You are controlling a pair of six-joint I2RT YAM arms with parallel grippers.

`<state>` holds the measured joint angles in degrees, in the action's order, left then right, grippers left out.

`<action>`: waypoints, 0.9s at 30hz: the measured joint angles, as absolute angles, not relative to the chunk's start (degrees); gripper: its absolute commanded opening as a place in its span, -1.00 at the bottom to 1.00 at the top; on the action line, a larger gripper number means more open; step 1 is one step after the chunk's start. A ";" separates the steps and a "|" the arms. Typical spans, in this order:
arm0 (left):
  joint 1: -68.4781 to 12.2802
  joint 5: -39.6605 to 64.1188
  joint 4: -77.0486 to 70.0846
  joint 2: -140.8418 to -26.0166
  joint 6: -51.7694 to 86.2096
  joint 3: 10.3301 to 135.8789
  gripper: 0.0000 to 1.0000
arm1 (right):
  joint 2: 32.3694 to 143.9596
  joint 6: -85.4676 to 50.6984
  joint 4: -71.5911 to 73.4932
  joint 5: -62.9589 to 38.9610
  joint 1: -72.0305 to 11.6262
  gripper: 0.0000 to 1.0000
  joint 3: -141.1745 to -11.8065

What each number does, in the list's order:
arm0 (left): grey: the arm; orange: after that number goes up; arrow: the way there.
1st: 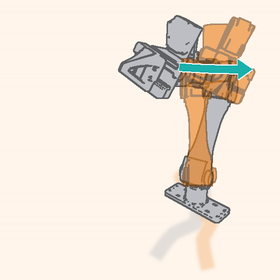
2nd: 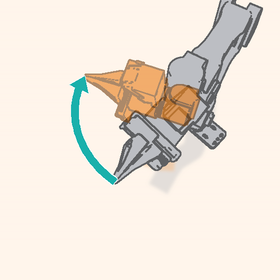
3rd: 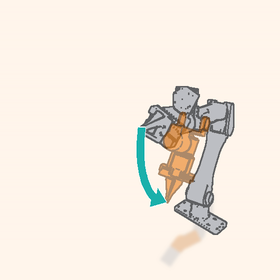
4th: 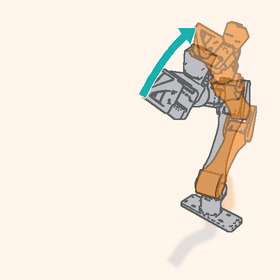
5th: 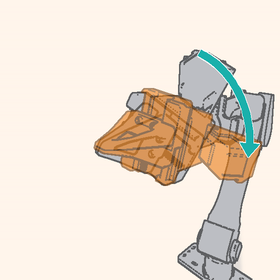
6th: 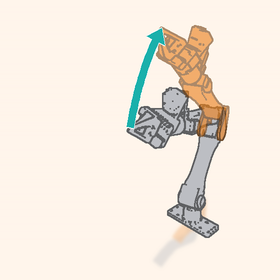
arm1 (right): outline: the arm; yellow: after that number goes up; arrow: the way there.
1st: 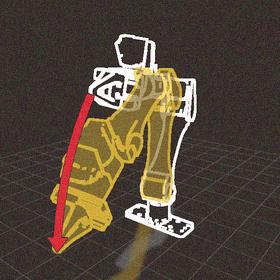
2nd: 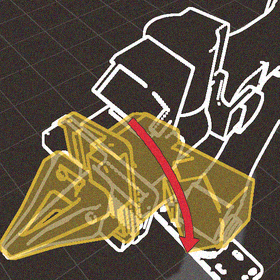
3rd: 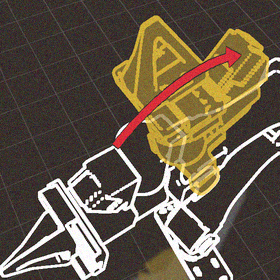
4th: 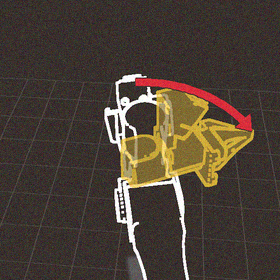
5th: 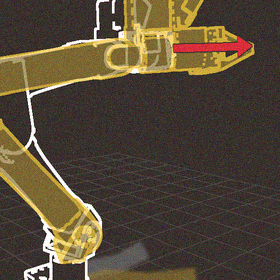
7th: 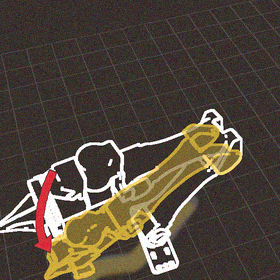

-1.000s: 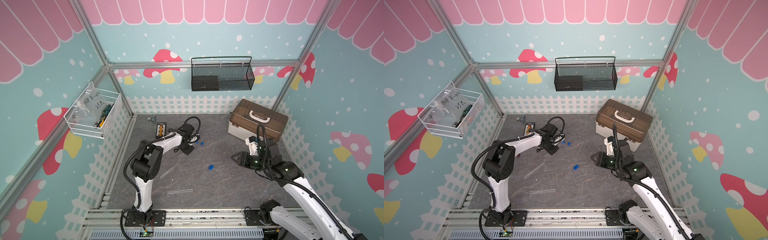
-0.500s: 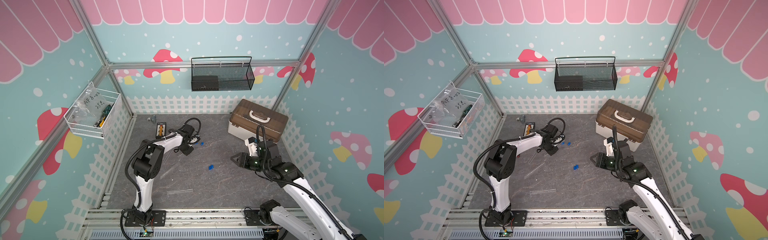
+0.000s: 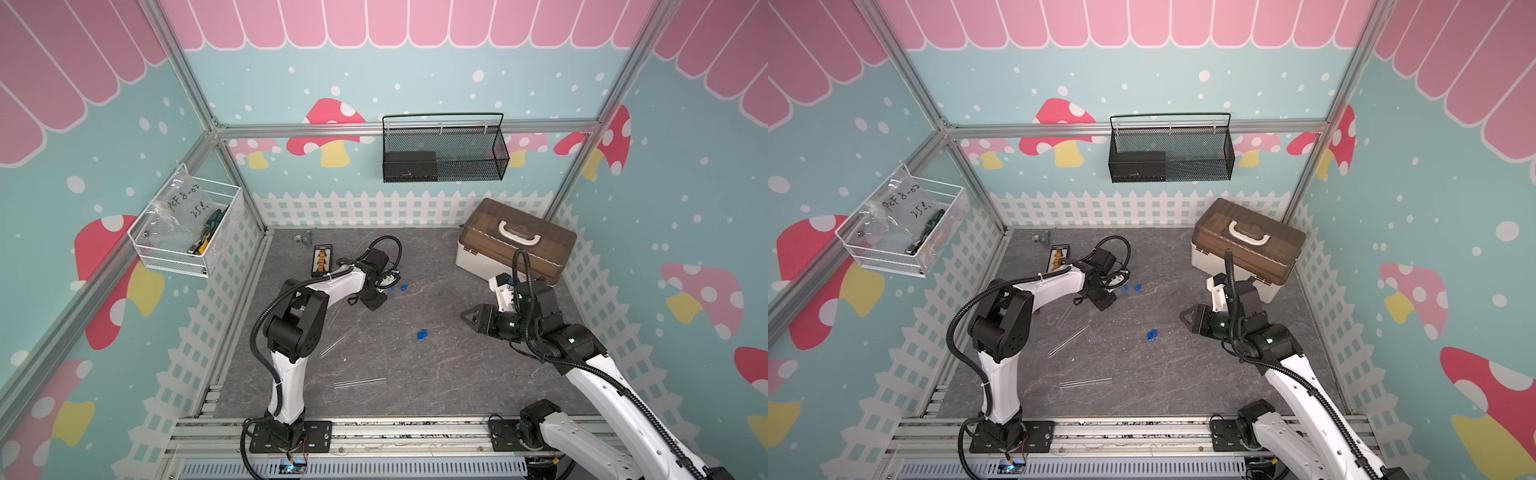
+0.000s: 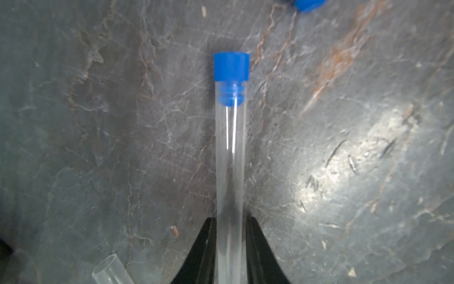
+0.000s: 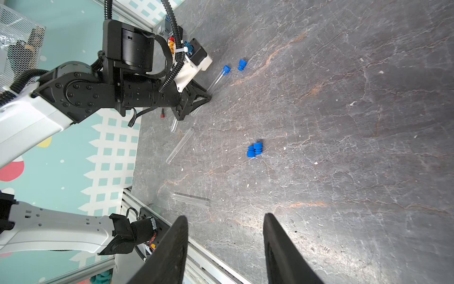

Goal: Insert stoppers into test tubes
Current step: Place the test tube at the center of the board.

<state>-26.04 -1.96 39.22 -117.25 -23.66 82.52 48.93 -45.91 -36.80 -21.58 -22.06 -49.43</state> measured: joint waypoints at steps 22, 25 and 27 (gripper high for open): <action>-33.15 7.40 31.83 -75.75 -37.63 55.86 -0.32 | 48.53 -46.11 -35.83 -22.48 -22.06 -0.03 -47.35; -37.10 7.57 35.42 -70.15 -40.47 50.41 -0.32 | 48.82 -46.06 -35.59 -22.55 -22.06 -0.03 -47.35; -39.86 7.07 38.04 -67.94 -41.04 48.01 -0.31 | 49.01 -46.02 -35.51 -22.57 -22.06 -0.03 -47.35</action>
<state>-39.86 7.07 38.04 -67.94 -41.04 48.01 49.01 -46.02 -35.51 -22.57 -22.06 -47.35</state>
